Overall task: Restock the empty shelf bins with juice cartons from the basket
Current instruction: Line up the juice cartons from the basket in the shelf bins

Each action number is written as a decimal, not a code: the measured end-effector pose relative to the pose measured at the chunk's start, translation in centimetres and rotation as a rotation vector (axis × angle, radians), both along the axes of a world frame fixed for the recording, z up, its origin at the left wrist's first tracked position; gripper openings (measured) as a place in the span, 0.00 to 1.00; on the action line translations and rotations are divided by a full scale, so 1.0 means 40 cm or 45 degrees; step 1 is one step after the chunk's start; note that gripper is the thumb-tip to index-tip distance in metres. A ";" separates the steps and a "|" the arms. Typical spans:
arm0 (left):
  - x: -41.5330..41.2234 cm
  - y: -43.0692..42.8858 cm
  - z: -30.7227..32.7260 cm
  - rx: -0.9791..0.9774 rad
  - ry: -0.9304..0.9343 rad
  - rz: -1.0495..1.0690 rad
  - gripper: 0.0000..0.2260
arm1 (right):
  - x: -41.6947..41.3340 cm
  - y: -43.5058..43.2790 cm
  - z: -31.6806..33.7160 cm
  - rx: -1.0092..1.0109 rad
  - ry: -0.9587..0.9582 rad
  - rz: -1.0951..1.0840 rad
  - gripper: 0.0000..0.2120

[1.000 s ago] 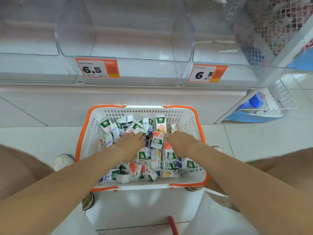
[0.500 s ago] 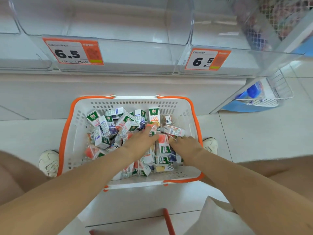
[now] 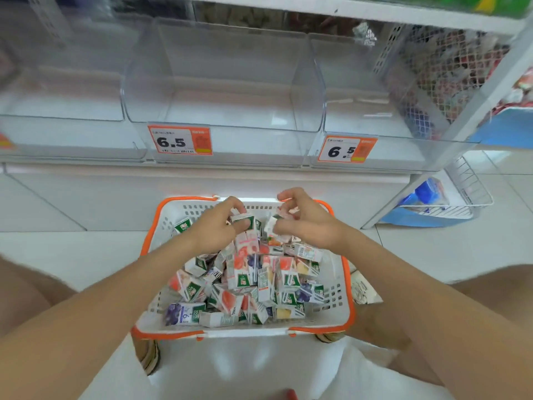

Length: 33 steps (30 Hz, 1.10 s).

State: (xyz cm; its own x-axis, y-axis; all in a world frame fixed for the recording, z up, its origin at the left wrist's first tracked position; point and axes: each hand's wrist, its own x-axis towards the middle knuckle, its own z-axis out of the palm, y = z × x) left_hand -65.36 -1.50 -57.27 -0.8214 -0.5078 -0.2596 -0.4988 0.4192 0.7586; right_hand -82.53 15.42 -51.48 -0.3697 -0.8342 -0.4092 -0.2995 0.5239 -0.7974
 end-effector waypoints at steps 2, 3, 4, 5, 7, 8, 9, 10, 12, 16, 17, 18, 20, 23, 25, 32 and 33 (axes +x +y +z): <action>0.028 -0.026 0.062 0.076 0.074 0.099 0.03 | 0.023 -0.022 0.038 -0.107 -0.162 -0.182 0.17; 0.041 -0.037 0.096 0.112 0.113 0.144 0.03 | 0.035 -0.038 0.056 -0.144 -0.230 -0.251 0.17; 0.055 -0.050 0.129 0.150 0.156 0.186 0.03 | 0.048 -0.054 0.076 -0.174 -0.295 -0.314 0.19; 0.067 -0.061 0.162 0.210 0.204 0.231 0.04 | 0.059 -0.069 0.096 -0.194 -0.338 -0.370 0.21; 0.087 -0.078 0.225 0.326 0.307 0.316 0.03 | 0.078 -0.095 0.125 -0.201 -0.392 -0.460 0.28; 0.095 -0.083 0.251 0.360 0.342 0.340 0.04 | 0.084 -0.103 0.137 -0.196 -0.460 -0.492 0.31; 0.105 -0.085 0.278 0.382 0.369 0.358 0.05 | 0.090 -0.111 0.150 -0.186 -0.570 -0.495 0.34; 0.115 -0.089 0.300 0.402 0.386 0.374 0.07 | 0.095 -0.122 0.163 -0.178 -0.712 -0.463 0.35; 0.132 -0.091 0.336 0.430 0.392 0.378 0.10 | 0.111 -0.136 0.195 -0.175 -0.899 -0.364 0.35; 0.156 -0.103 0.372 0.380 0.387 0.397 0.11 | 0.147 -0.176 0.223 -0.131 -0.293 -0.276 0.44; 0.161 -0.108 0.376 0.368 0.392 0.417 0.11 | 0.153 -0.183 0.225 -0.160 -0.190 -0.285 0.40; 0.165 -0.113 0.378 0.364 0.399 0.434 0.11 | 0.161 -0.187 0.230 -0.210 -0.151 -0.291 0.35; 0.170 -0.119 0.378 0.374 0.399 0.447 0.12 | 0.165 -0.193 0.232 -0.294 -0.099 -0.273 0.26; 0.170 -0.120 0.377 0.387 0.424 0.449 0.11 | 0.174 -0.197 0.235 -0.333 -0.128 -0.216 0.19; 0.168 -0.118 0.380 0.389 0.460 0.462 0.11 | 0.187 -0.204 0.232 -0.362 -0.346 -0.235 0.16; 0.187 -0.133 0.404 0.303 0.450 0.419 0.09 | 0.220 -0.233 0.240 -0.530 -0.315 -0.366 0.09; 0.193 -0.139 0.410 0.291 0.458 0.415 0.08 | 0.226 -0.235 0.245 -0.571 -0.278 -0.346 0.08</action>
State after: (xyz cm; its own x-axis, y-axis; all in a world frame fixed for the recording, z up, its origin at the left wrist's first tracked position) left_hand -57.64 -7.07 -40.88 -0.6880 -0.7150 -0.1242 -0.2671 0.0903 0.9594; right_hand -73.50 6.02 -41.69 -0.5419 -0.8307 -0.1281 -0.0043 0.1551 -0.9879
